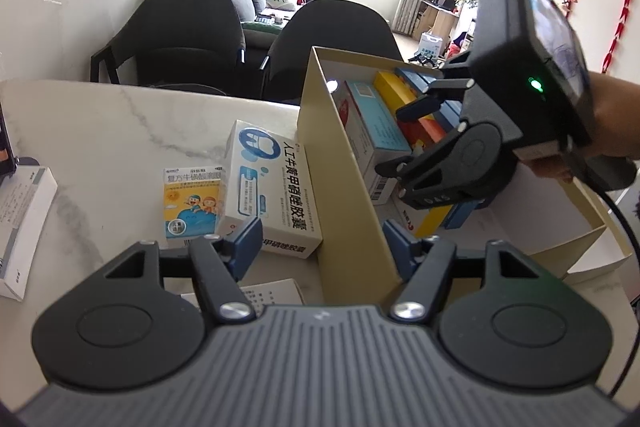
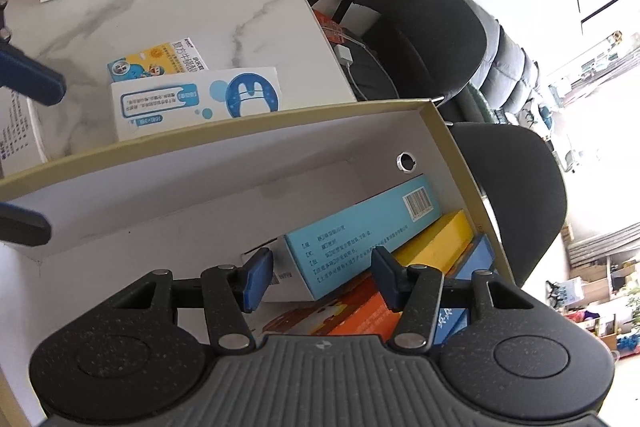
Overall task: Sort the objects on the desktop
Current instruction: 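Push the right tool against the light blue box to align it, then move the open left tool to the white medicine box on the table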
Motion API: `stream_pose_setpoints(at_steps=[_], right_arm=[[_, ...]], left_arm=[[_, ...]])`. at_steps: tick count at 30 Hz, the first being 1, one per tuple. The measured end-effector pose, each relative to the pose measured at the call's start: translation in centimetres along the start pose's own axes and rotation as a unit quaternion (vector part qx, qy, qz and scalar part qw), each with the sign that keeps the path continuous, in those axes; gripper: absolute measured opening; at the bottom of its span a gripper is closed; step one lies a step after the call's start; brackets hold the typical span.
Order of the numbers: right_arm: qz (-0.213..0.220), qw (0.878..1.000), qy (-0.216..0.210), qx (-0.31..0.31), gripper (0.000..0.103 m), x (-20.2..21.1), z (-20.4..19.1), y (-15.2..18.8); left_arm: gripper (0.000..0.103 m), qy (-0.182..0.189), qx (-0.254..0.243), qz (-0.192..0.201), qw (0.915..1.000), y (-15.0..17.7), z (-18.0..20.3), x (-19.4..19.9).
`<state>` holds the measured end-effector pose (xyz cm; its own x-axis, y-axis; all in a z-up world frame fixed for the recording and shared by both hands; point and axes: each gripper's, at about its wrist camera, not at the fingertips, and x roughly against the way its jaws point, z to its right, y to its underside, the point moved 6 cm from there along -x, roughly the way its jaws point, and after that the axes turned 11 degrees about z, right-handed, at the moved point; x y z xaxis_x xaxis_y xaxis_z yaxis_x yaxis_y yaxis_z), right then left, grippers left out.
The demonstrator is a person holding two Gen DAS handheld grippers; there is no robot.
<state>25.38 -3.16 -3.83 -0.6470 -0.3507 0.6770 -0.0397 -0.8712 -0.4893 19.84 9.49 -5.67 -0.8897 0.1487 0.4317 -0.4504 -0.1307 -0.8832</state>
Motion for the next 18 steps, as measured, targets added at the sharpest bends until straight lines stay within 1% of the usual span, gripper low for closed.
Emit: stream_pose_setpoints(at_steps=[4,7,11,15,18], right_arm=[[0.014,1.000,0.011,0.001,0.062,1.8,-0.3,-0.2],[0.030,0.999,0.025,-0.009,0.067,3.7,-0.3,-0.2],[0.053,0.997,0.041,-0.035,0.072,6.1,-0.3,0.0],[0.075,0.994,0.054,-0.064,0.078,8.4,-0.6,0.4],[0.088,0.991,0.063,-0.080,0.079,9.8,-1.1,0.7]], left_arm=[[0.066,0.002,0.000,0.009,1.0000,-0.6,0.2,0.6],[0.066,0.005,-0.001,0.019,0.9998,-1.1,0.2,1.5],[0.076,0.005,0.001,0.039,0.9992,-1.7,-0.4,3.2],[0.078,-0.005,0.001,0.045,0.9990,-1.5,-1.7,4.5],[0.080,-0.017,0.004,0.046,0.9988,-1.2,-3.1,5.3]])
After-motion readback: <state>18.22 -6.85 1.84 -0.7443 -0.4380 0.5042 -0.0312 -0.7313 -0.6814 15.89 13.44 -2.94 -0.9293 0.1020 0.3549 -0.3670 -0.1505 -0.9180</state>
